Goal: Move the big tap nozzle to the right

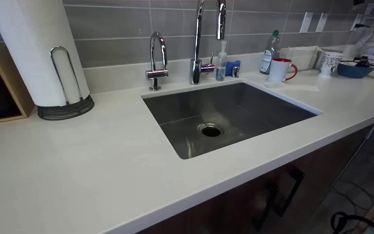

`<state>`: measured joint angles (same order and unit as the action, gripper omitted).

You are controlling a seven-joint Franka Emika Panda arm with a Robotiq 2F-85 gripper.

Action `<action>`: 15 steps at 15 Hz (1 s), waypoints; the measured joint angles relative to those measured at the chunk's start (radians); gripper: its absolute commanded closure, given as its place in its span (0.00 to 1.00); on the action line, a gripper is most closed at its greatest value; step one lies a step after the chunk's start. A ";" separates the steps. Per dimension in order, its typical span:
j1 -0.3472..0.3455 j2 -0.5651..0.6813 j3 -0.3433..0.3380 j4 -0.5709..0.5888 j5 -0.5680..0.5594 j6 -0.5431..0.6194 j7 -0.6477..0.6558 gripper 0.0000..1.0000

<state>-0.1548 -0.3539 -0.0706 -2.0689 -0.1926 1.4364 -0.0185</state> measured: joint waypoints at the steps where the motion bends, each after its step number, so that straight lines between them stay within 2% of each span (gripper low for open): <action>1: 0.000 0.000 0.000 0.000 0.000 0.000 0.000 0.00; 11: 0.001 0.000 -0.001 0.000 0.000 0.000 0.000 0.00; 15: 0.044 -0.003 0.024 -0.010 0.038 0.001 0.051 0.00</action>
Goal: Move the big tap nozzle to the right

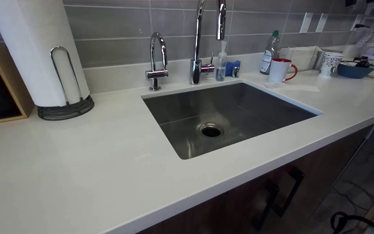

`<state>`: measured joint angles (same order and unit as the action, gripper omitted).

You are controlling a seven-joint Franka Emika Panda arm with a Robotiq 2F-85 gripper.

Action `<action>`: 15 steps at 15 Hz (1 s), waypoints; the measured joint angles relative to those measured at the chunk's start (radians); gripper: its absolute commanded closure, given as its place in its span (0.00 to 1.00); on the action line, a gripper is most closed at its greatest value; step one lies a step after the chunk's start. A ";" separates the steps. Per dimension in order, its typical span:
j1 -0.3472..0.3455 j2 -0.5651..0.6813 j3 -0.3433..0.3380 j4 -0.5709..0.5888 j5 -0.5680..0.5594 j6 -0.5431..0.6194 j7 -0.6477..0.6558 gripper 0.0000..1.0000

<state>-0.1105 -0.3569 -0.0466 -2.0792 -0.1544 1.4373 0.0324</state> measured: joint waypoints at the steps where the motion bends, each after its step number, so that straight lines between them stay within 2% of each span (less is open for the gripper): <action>1: 0.019 -0.003 0.018 -0.009 0.031 0.000 0.034 0.00; 4: 0.078 -0.012 0.086 -0.033 0.154 0.020 0.173 0.00; 7: 0.123 -0.012 0.163 -0.039 0.254 0.146 0.331 0.00; 10: 0.152 -0.003 0.251 -0.035 0.253 0.345 0.446 0.00; 12: 0.167 0.015 0.310 -0.028 0.212 0.469 0.477 0.00; 15: 0.175 0.021 0.317 -0.030 0.208 0.479 0.484 0.00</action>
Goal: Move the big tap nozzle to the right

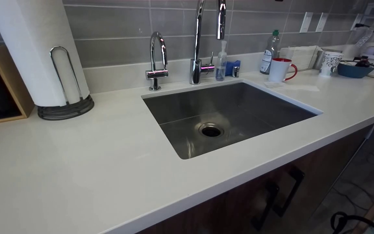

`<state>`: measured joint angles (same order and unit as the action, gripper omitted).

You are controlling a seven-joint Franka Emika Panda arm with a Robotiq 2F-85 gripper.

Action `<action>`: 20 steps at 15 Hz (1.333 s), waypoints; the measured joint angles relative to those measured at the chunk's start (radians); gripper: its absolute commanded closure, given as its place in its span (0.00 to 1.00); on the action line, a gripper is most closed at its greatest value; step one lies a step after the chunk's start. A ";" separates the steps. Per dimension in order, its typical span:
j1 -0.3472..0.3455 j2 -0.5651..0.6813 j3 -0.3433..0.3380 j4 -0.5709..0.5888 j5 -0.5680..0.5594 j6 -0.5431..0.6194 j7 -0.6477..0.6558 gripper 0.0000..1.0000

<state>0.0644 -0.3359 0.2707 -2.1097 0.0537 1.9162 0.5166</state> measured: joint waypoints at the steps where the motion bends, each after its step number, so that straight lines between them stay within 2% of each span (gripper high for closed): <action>1: 0.000 0.000 -0.010 0.000 0.000 0.000 -0.002 0.00; 12: 0.000 0.015 -0.016 0.006 -0.025 0.032 -0.027 0.00; 16: 0.003 0.061 -0.014 0.022 -0.097 0.124 -0.104 0.00; 20: 0.016 0.108 -0.014 0.022 -0.100 0.273 -0.140 0.00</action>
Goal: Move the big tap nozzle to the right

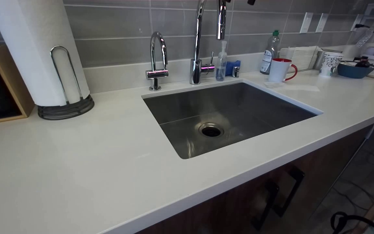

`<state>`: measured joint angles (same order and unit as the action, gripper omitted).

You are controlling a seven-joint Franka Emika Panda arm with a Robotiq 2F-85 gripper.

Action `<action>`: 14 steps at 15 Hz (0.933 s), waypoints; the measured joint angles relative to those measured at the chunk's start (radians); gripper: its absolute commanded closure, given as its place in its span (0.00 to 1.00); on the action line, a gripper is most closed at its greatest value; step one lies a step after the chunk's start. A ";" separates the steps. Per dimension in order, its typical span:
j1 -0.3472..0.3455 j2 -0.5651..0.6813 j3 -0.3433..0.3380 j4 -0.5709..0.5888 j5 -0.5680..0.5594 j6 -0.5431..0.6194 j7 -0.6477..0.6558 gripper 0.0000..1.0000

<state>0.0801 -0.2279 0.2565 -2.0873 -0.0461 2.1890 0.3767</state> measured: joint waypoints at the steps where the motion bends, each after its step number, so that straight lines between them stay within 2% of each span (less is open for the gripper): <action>1: 0.003 0.010 0.000 0.000 0.000 0.040 0.000 0.05; 3: 0.006 0.027 0.000 -0.001 0.000 0.112 -0.006 0.08; 4: 0.006 0.033 0.000 -0.001 -0.002 0.140 -0.008 0.14; 6: 0.006 0.045 0.000 -0.002 -0.008 0.180 -0.008 0.18; 7: 0.006 0.049 0.000 -0.002 -0.013 0.193 -0.008 0.24; 8: 0.006 0.054 -0.001 -0.003 -0.017 0.204 -0.008 0.22; 9: 0.006 0.057 -0.001 -0.004 -0.022 0.210 -0.007 0.24; 10: 0.006 0.060 -0.002 -0.004 -0.029 0.212 -0.006 0.31; 11: 0.006 0.063 -0.003 -0.004 -0.036 0.213 -0.002 0.35; 12: 0.006 0.065 -0.003 -0.004 -0.047 0.214 0.004 0.34; 14: 0.006 0.068 -0.003 -0.004 -0.071 0.217 0.022 0.49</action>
<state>0.0859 -0.1599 0.2535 -2.0916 -0.1175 2.4064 0.3987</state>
